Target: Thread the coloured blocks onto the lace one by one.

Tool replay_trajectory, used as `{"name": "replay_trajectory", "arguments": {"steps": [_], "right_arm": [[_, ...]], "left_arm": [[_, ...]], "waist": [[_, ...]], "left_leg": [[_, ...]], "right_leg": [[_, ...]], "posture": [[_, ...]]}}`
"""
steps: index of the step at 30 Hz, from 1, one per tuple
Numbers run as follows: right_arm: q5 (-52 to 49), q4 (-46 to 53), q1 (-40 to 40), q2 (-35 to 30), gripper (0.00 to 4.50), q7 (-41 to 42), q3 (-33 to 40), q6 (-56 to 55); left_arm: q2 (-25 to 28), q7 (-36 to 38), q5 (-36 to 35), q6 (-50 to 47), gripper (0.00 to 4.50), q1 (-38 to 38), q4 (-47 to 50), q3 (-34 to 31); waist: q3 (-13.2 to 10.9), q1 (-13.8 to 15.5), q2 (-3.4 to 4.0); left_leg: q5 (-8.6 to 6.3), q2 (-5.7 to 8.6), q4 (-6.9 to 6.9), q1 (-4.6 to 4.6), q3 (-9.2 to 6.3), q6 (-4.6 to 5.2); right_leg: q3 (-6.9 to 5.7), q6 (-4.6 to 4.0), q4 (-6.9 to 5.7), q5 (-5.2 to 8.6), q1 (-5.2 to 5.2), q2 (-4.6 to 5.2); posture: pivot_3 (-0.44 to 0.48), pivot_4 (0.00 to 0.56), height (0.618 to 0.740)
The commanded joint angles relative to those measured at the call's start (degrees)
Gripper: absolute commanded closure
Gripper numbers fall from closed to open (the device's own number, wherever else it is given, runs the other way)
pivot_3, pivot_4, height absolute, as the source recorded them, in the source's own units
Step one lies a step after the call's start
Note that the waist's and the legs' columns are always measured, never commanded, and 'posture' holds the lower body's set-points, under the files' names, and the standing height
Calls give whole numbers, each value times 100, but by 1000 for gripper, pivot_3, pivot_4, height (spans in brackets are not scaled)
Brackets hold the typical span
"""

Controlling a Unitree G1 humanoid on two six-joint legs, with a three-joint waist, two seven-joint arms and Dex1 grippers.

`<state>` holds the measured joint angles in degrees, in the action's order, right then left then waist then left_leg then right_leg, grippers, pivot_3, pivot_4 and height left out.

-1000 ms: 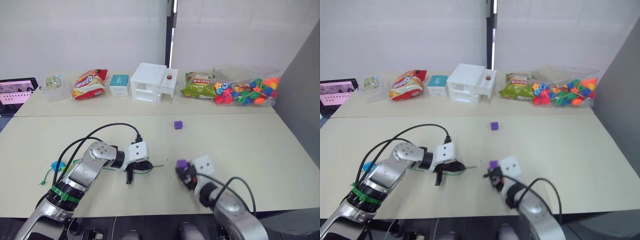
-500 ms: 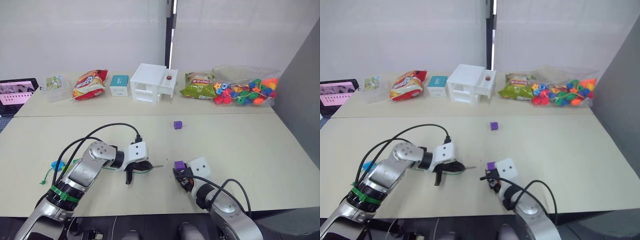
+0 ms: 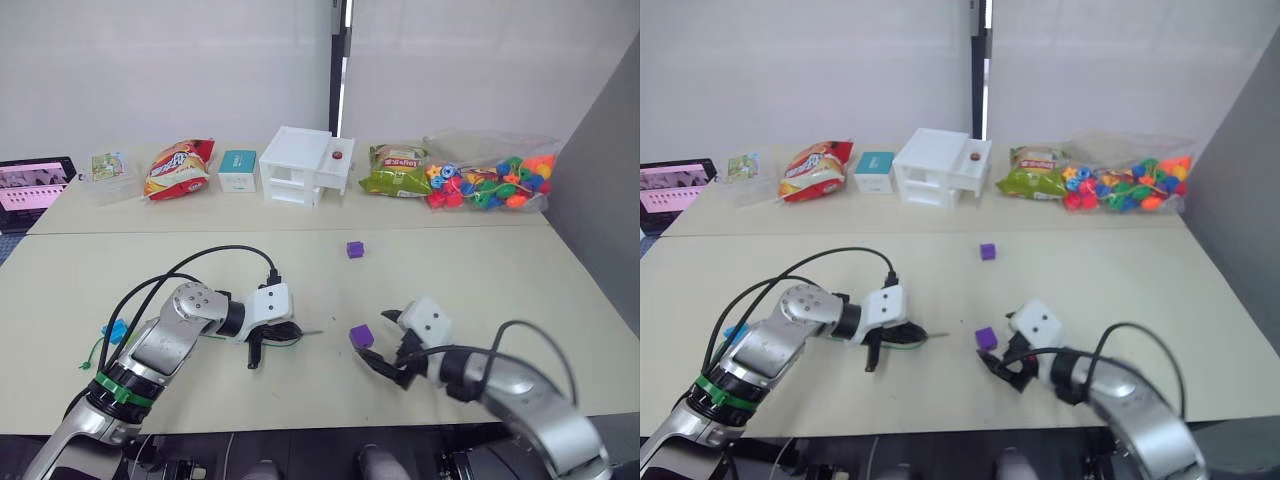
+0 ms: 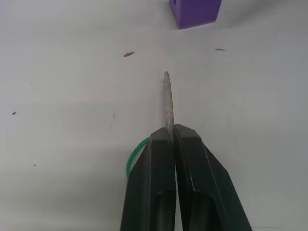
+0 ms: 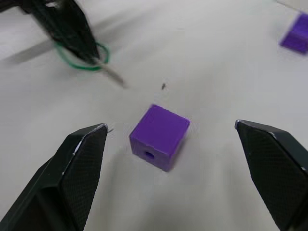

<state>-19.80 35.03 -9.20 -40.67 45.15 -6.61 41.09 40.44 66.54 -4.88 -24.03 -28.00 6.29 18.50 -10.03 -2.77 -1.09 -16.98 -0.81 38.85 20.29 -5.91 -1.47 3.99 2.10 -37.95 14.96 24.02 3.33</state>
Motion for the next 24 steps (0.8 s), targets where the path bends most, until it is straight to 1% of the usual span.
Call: {"name": "replay_trajectory", "arguments": {"steps": [1,3,5,8,10,14,15,19,20,21,23,24], "right_arm": [[154,-1064,-1013,-434,33,1529,-595,-967],[225,-1612,-1489,-456,33,2034,-861,-1331],[600,-2518,-2110,-307,33,2554,-1288,-2024],[1076,-3699,-2743,-39,33,3097,-1719,-3028],[1198,-4212,-2982,97,33,3480,-1885,-3508],[1378,-4845,-3192,287,33,3807,-1971,-4056],[1389,-4953,-3222,324,544,3874,-1960,-4144],[1397,-5217,-3290,456,1840,3995,-1838,-4314],[1385,-5228,-3282,478,2326,3996,-1804,-4333],[1360,-5229,-3266,498,2567,3986,-1768,-4315],[1324,-5159,-3176,538,3269,3845,-1665,-4216],[1298,-5081,-3111,560,3330,3723,-1594,-4081]], "left_arm": [[79,51,-84,40,4500,0,205,-116],[92,37,-88,9,4500,47,284,-117],[128,2,-108,-82,4500,145,454,-162],[178,-62,-117,-216,4500,286,703,-218],[219,-91,-130,-298,4500,398,872,-256],[283,-156,-173,-429,4500,539,1103,-294],[294,-177,-190,-472,4500,562,1156,-304],[331,-237,-240,-577,4500,605,1268,-313],[343,-252,-254,-593,4500,611,1290,-310],[350,-262,-265,-610,4500,613,1306,-305],[349,-273,-283,-651,4500,602,1343,-288],[346,-276,-289,-671,4500,593,1359,-278]], "waist": [[-1,-15,0],[-1,-1,-1],[-1,5,-1],[-1,5,-2],[-1,14,-2],[-1,36,-1],[-1,36,-1],[-1,28,-1],[-1,24,-1],[-1,19,-1],[-1,14,-1],[-1,16,-1]], "left_leg": [[-1,0,3,-3,1,1],[-1,-1,2,1,5,1],[-1,-1,3,1,4,1],[-1,2,6,5,6,1],[-2,2,5,7,6,3],[-3,3,5,17,3,4],[-3,3,6,17,4,4],[-3,2,6,13,3,4],[-3,2,6,12,3,4],[-3,2,6,12,3,4],[-3,2,5,11,3,4],[-3,2,5,11,3,4]], "right_leg": [[0,0,-1,0,-2,-1],[1,0,9,0,-1,0],[1,0,-2,0,1,1],[1,-1,-3,-1,6,7],[1,-1,-5,-1,10,8],[-3,-1,-4,-2,17,14],[-3,-1,-4,-2,16,14],[-2,-1,-7,-2,16,11],[-2,-1,-9,-2,17,11],[-2,-1,-9,-2,16,11],[-2,-1,-11,-2,17,10],[-2,-1,-11,-2,17,10]], "posture": [[0,150,740],[0,150,740],[0,150,740],[0,150,740],[0,150,740],[0,150,740],[0,150,740],[0,150,740],[0,150,740],[0,150,740],[0,150,740],[0,150,740]]}}
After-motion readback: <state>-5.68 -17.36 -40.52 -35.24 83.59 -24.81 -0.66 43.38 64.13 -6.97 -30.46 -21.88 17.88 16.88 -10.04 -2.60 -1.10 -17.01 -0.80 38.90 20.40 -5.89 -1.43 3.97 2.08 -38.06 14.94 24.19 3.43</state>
